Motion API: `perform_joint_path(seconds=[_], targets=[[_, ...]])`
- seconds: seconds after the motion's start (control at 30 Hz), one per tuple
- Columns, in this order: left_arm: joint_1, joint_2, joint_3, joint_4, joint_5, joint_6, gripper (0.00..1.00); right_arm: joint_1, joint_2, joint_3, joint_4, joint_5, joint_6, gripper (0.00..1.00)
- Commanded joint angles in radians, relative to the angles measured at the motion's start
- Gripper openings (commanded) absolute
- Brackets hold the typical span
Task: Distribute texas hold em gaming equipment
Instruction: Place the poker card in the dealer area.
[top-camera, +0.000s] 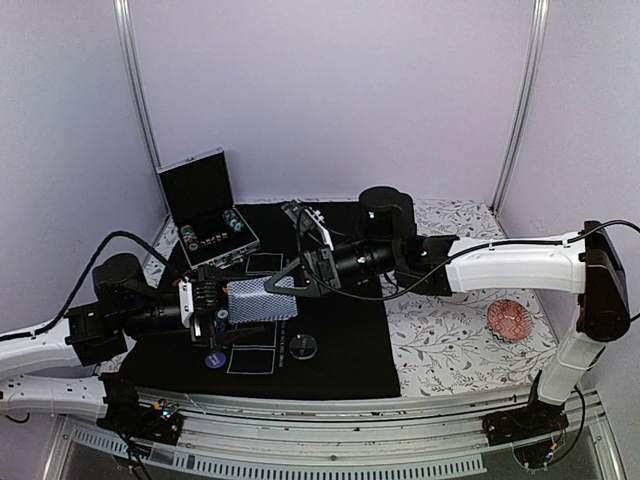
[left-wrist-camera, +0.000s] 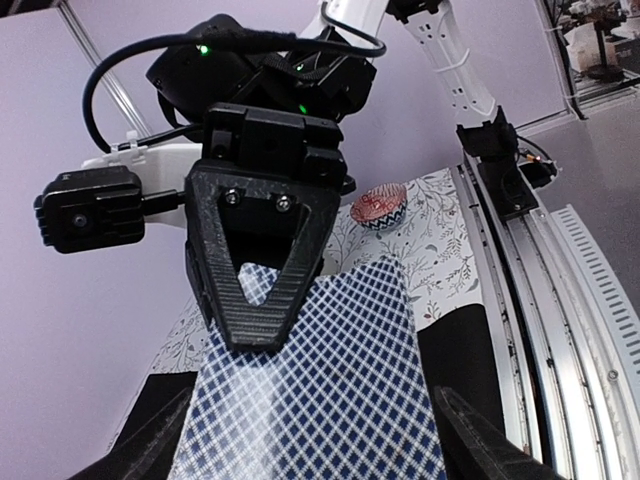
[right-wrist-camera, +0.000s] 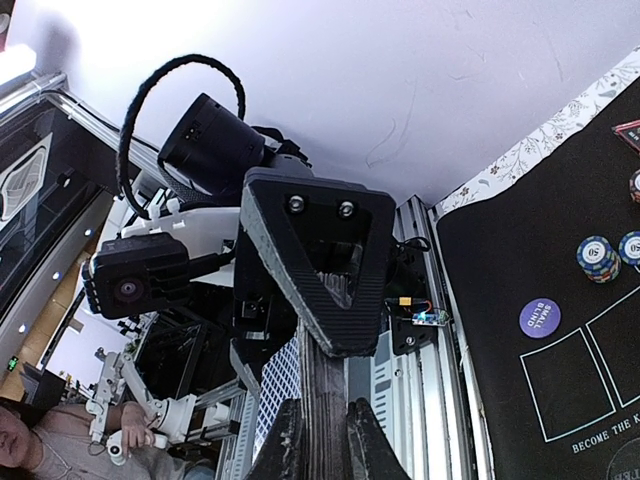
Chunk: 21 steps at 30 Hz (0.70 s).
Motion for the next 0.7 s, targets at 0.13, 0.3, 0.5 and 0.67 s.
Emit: perform_joint_path(seconds=[0.13,0.3,0.5,0.67], targets=[[-0.002,0.01,-0.008,0.018,0.016,-0.009,0.68,0.007,0.021,0.029,0.044,-0.02,0.003,0.02],[-0.001,0.014,-0.008,0.02,0.023,-0.019,0.51,0.007,0.025,0.029,0.047,-0.018,0.006,0.02],[-0.001,0.017,-0.013,0.041,0.023,-0.052,0.47,0.008,0.027,0.029,0.047,-0.007,0.008,0.03],[-0.001,0.021,-0.011,0.046,0.022,-0.068,0.46,0.007,0.028,0.029,0.043,-0.005,0.008,0.13]])
